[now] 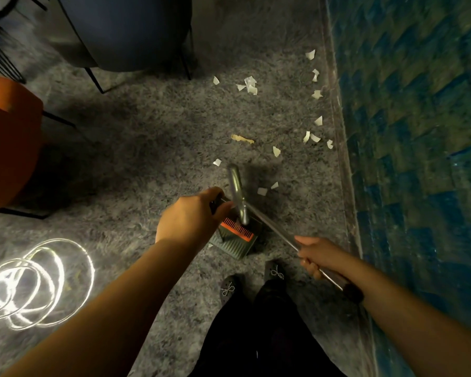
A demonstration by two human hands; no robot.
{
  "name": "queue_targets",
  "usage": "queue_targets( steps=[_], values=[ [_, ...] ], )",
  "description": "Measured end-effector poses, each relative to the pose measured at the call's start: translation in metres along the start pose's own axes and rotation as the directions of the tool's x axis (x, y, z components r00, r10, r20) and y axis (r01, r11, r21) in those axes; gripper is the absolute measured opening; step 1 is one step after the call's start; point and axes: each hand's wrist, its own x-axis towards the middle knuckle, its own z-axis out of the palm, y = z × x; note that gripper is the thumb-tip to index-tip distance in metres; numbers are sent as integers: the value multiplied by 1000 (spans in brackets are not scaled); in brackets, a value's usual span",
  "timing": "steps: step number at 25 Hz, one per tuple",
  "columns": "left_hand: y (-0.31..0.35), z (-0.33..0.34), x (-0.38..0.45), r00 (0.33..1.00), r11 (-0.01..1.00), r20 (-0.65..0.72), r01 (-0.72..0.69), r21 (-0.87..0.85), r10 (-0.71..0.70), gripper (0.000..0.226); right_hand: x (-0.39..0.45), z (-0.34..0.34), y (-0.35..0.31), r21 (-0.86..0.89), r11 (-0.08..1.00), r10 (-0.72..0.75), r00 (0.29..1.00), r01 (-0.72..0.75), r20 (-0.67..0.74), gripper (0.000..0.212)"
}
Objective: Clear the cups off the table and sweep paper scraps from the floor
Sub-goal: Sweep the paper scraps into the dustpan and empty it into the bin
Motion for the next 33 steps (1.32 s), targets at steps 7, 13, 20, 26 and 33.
queue_targets(
  steps=[7,13,20,26,33],
  values=[
    [5,-5,8,997,999,68,-27,27,25,47,-30,-5,1,-7,998,-64,996,64,-62,60],
    [27,-9,49,995,998,87,-55,36,51,54,-9,-62,-20,-127,985,-138,974,116,-181,50],
    [54,-10,93,994,997,98,-60,45,55,68,48,-146,-49,-310,950,-112,963,31,-245,26],
    [80,-3,109,992,989,80,-104,108,96,64,78,-138,-73,-391,920,-60,994,19,-93,54],
    [88,-10,122,996,991,79,-55,125,45,62,40,-118,-47,-253,967,22,998,-7,54,63]
  ],
)
